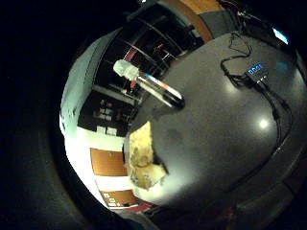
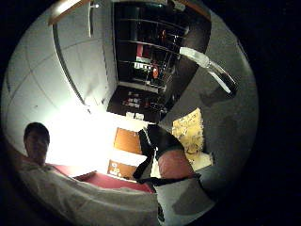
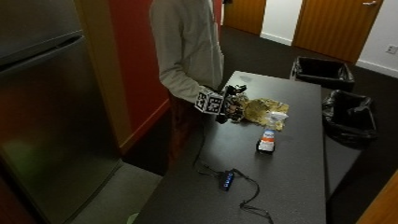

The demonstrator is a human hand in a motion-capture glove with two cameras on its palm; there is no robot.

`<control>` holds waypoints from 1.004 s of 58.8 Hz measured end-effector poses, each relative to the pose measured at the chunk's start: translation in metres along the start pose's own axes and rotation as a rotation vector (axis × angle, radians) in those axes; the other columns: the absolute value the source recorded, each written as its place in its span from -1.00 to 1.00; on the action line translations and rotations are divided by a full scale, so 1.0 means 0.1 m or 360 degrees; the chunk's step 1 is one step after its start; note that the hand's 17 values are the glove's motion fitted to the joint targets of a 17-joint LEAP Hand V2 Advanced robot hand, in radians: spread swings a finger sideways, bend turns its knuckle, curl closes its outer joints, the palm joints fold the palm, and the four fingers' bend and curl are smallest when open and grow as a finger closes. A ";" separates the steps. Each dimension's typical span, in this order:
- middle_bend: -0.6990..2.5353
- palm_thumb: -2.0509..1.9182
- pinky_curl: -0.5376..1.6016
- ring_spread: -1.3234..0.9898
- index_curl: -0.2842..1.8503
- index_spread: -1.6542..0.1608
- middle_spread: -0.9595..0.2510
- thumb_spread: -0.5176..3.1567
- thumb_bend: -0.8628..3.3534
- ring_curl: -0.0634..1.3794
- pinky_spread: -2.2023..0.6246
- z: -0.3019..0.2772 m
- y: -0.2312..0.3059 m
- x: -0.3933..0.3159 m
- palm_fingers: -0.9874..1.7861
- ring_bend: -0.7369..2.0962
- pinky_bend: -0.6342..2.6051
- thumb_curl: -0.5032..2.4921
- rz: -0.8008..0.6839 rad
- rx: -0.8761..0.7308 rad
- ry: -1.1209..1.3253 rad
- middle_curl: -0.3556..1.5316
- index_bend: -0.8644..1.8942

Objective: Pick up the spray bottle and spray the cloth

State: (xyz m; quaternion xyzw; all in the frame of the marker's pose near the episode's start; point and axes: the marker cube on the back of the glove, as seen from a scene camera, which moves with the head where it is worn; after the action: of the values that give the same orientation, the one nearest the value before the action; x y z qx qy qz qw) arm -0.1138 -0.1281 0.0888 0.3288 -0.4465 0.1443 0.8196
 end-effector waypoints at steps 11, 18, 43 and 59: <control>-0.42 0.32 -0.17 0.14 -0.57 0.46 0.53 -0.20 -0.60 -0.49 0.68 0.36 -0.04 0.16 -0.22 -0.18 -0.32 -0.43 0.0143 0.0178 -0.0069 -0.26 -0.29; -0.41 0.32 -0.17 0.14 -0.56 0.49 0.53 -0.21 -0.60 -0.49 0.68 0.59 -0.04 0.28 -0.21 -0.17 -0.33 -0.42 0.0217 0.0262 -0.0107 -0.25 -0.29; -0.40 0.34 -0.17 0.14 -0.56 0.52 0.53 -0.22 -0.60 -0.48 0.68 1.40 -0.31 0.49 -0.20 -0.15 -0.33 -0.41 0.0391 0.0462 -0.0249 -0.24 -0.30; -0.40 0.34 -0.17 0.13 -0.55 0.54 0.50 -0.22 -0.61 -0.48 0.67 1.65 -0.71 0.50 -0.17 -0.14 -0.34 -0.41 0.0410 0.0601 -0.0263 -0.24 -0.28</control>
State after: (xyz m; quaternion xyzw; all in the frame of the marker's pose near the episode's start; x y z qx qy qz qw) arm -0.1527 -0.2939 0.1645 0.4272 -0.5154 0.3011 0.6792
